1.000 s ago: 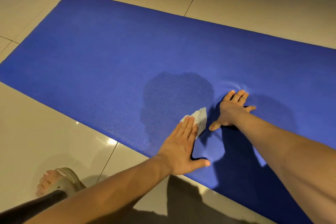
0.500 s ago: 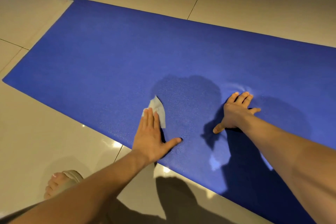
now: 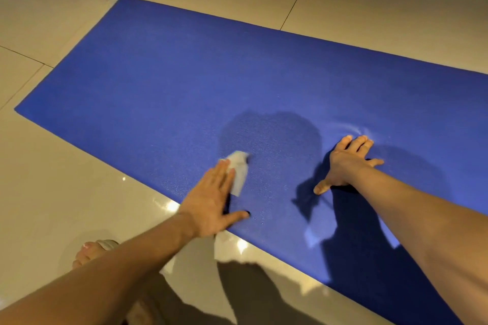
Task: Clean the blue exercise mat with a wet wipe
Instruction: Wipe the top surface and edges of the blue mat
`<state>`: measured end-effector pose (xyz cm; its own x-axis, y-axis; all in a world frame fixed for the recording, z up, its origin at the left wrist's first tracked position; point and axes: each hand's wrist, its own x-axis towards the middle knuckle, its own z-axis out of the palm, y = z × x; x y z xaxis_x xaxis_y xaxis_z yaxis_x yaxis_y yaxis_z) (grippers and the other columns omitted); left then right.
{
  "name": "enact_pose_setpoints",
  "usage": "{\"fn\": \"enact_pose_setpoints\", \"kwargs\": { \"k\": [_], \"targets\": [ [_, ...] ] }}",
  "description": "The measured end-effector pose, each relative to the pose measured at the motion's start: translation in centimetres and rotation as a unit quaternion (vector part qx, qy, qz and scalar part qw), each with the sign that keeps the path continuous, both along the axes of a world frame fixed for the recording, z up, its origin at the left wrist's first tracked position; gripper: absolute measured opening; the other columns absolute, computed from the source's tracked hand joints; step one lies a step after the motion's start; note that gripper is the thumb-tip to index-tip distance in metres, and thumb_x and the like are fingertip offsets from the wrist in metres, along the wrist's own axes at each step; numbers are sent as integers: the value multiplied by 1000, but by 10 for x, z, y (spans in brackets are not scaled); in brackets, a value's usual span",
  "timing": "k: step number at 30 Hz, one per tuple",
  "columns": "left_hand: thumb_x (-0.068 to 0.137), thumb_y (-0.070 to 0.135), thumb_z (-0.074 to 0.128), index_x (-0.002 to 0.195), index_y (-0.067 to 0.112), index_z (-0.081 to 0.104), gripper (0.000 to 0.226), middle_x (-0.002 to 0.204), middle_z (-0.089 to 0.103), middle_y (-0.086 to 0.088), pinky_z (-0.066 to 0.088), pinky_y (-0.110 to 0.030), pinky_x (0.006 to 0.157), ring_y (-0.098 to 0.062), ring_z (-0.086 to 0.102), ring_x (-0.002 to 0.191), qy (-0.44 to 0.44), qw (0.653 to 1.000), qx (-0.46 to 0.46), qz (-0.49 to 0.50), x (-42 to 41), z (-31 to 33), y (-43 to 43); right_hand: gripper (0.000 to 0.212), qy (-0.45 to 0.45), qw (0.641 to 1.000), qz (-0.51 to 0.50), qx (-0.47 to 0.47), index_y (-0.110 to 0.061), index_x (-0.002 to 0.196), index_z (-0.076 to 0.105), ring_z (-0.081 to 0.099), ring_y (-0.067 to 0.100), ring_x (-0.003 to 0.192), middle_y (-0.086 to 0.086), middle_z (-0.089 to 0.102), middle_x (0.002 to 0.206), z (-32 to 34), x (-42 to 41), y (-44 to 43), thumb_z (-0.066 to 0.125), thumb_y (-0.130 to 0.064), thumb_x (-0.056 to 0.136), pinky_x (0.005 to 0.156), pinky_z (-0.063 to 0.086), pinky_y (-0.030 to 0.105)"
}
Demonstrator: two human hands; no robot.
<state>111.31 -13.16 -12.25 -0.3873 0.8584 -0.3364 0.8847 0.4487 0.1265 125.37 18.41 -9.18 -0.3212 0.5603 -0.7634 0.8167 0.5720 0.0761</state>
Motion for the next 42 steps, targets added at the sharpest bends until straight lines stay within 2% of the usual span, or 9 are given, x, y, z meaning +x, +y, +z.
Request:
{"fn": "enact_pose_setpoints", "kwargs": {
  "k": [6,11,14,17,21,26,33,37,42],
  "targets": [
    [78,99,21,162,9,-7,127,168,-18,-6,-1,-42,129,-22,-21,155,-26,983,24,182,21,4,4,177,-3,1000,-5,5,5,150,-27,-21,56,146,37,-26,156,1,-2,-2,94,-66,41,109,16,80],
    [85,92,29,159,-3,3,123,167,-14,-21,0,-47,127,-34,-19,155,-62,995,54,60,116,-3,33,177,-18,1000,-8,7,3,150,-29,-22,54,146,36,-29,155,5,-3,-3,94,-64,43,110,16,79],
    [88,87,36,161,3,-3,119,168,-20,-13,-7,-43,128,-26,-25,154,-99,993,62,-16,153,-2,39,177,-21,1000,-9,9,1,150,-29,-22,53,147,34,-29,156,7,-3,-5,94,-64,42,111,16,78],
    [91,84,33,162,3,6,111,170,-10,-14,3,-47,128,-27,-17,156,-44,994,64,-79,132,-7,26,177,-20,1000,-9,18,0,152,-27,-20,51,148,32,-26,158,10,-2,-7,94,-65,41,111,18,77],
    [90,85,29,159,-2,22,112,168,10,-21,16,-50,125,-35,7,157,10,998,55,30,63,-11,-19,178,-19,999,-8,26,-1,153,-26,-18,49,150,30,-24,160,11,-1,-8,94,-65,38,113,19,74],
    [85,92,26,163,4,3,120,169,-8,-12,2,-43,129,-25,-11,157,3,980,40,193,63,3,-28,178,-23,999,-4,33,0,153,-25,-17,49,150,31,-22,160,11,-4,-8,95,-63,38,113,20,73],
    [89,84,40,161,-1,6,117,170,-6,-19,8,-49,128,-31,-12,157,-64,991,99,57,162,-10,6,179,-43,998,-2,47,3,153,-25,-14,52,149,34,-21,160,8,-12,-7,95,-62,37,115,19,72],
    [91,82,38,161,1,14,110,170,3,-18,16,-50,126,-31,-4,158,2,996,83,-37,131,-16,-14,180,-27,998,-7,47,2,153,-24,-16,50,150,33,-22,160,5,-6,-8,95,-63,36,115,18,72],
    [89,89,16,161,4,4,112,169,-1,-16,3,-43,129,-28,-7,157,71,991,-3,115,85,-7,-29,168,33,998,20,54,-6,157,-18,-14,45,152,27,-17,163,5,14,-9,89,-71,46,117,18,67]
  ]
}}
